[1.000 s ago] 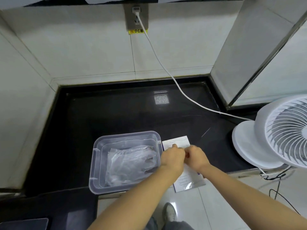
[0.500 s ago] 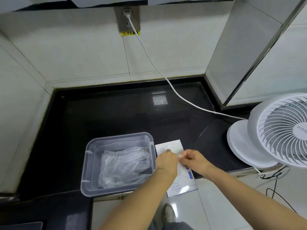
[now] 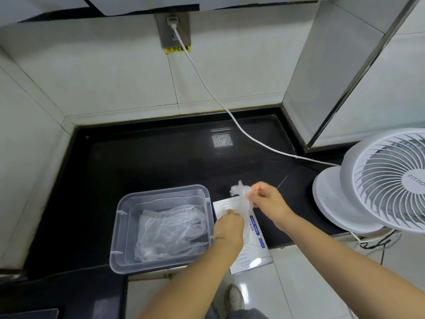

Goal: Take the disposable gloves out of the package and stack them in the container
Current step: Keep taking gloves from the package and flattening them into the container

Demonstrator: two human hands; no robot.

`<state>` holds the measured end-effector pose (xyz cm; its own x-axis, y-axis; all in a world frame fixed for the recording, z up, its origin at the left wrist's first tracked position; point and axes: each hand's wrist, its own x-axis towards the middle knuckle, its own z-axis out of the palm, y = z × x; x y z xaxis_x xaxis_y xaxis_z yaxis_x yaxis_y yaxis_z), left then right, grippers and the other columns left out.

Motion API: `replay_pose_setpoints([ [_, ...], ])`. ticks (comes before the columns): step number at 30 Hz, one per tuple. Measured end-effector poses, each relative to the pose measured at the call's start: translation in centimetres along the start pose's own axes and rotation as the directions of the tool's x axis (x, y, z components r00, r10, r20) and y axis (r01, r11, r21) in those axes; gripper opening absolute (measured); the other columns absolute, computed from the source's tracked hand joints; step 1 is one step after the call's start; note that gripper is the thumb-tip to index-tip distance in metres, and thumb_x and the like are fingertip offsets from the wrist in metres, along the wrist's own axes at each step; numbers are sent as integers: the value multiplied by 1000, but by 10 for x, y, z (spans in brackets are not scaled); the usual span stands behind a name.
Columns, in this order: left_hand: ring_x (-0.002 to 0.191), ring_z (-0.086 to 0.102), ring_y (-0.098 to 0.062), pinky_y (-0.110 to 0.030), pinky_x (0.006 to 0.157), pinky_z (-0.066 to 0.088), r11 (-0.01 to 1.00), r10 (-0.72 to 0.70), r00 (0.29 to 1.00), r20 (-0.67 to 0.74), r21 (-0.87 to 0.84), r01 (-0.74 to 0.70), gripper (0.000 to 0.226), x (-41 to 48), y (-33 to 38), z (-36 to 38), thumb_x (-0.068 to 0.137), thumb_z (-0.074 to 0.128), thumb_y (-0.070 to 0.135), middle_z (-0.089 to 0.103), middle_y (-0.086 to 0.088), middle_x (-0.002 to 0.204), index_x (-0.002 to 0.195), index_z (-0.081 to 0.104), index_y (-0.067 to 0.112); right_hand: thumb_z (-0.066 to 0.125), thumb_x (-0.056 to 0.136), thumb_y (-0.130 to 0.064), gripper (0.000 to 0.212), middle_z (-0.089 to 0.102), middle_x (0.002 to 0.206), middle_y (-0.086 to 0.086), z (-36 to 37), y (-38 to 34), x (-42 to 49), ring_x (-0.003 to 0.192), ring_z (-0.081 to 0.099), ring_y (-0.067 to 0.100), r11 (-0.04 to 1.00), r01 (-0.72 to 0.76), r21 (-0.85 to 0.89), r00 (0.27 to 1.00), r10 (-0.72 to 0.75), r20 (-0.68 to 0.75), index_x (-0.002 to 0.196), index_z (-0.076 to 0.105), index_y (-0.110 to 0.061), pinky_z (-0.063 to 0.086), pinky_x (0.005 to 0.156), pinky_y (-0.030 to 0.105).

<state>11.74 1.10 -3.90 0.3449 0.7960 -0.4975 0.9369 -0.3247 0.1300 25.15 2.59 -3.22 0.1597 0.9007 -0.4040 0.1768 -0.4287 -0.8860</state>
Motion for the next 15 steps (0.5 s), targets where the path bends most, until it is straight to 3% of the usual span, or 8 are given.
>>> replay_pose_setpoints([
  [4, 109, 61, -29, -37, 93, 52, 980, 13, 1000, -2, -201, -13, 49, 1, -3, -1, 85, 73, 23, 57, -9, 121, 127, 52, 9, 57, 94, -7, 4, 63, 86, 16, 0, -17, 1, 78, 62, 21, 986, 44, 160, 999, -40, -30, 94, 55, -4, 56, 77, 36],
  [6, 100, 64, -27, -36, 85, 55, 940, 30, 999, -37, -338, -40, 33, 2, -6, -12, 88, 66, 24, 62, -8, 109, 117, 58, 12, 57, 91, -3, 6, 62, 82, 8, 1, -20, 0, 73, 61, 19, 987, 34, 156, 999, -34, -6, 92, 54, -7, 53, 66, 30],
  [8, 90, 65, -25, -33, 75, 53, 853, -50, 992, -115, -522, -18, 20, 3, -14, -30, 91, 56, 21, 65, -7, 100, 109, 59, 13, 58, 88, 0, 10, 60, 81, 8, 1, -20, -2, 71, 61, 18, 984, 11, 180, 1000, -15, 18, 93, 53, -7, 52, 61, 28],
  [10, 91, 63, -25, -35, 77, 52, 615, -193, 968, -158, -789, -6, 18, -1, -24, -51, 91, 51, 25, 64, -4, 98, 105, 58, 16, 63, 88, 0, 14, 61, 84, 10, 4, -19, -3, 72, 64, 19, 975, 9, 221, 998, -22, 58, 97, 53, -6, 55, 62, 28],
  [13, 90, 58, -18, -29, 72, 46, 81, -243, 969, -50, -996, -31, 28, -14, -41, -80, 86, 52, 48, 59, 3, 95, 95, 58, 22, 71, 86, -6, 23, 64, 90, 11, 15, -23, -2, 78, 65, 20, 984, 43, 174, 988, -67, 137, 100, 52, -7, 55, 65, 27],
  [14, 90, 57, -12, -24, 69, 43, 22, -206, 978, -16, -1000, -12, 35, -18, -47, -86, 88, 55, 53, 58, 6, 100, 106, 56, 24, 73, 85, -5, 25, 64, 89, 10, 20, -25, -3, 77, 63, 18, 983, 71, 168, 979, -101, 175, 100, 53, -8, 53, 63, 24],
  [15, 90, 56, -6, -21, 67, 42, 41, -168, 986, 6, -999, 13, 43, -21, -54, -88, 88, 60, 54, 57, 7, 105, 119, 51, 26, 73, 85, -4, 27, 63, 88, 10, 25, -27, -3, 76, 62, 17, 981, 100, 165, 968, -134, 212, 100, 53, -9, 51, 62, 21],
])
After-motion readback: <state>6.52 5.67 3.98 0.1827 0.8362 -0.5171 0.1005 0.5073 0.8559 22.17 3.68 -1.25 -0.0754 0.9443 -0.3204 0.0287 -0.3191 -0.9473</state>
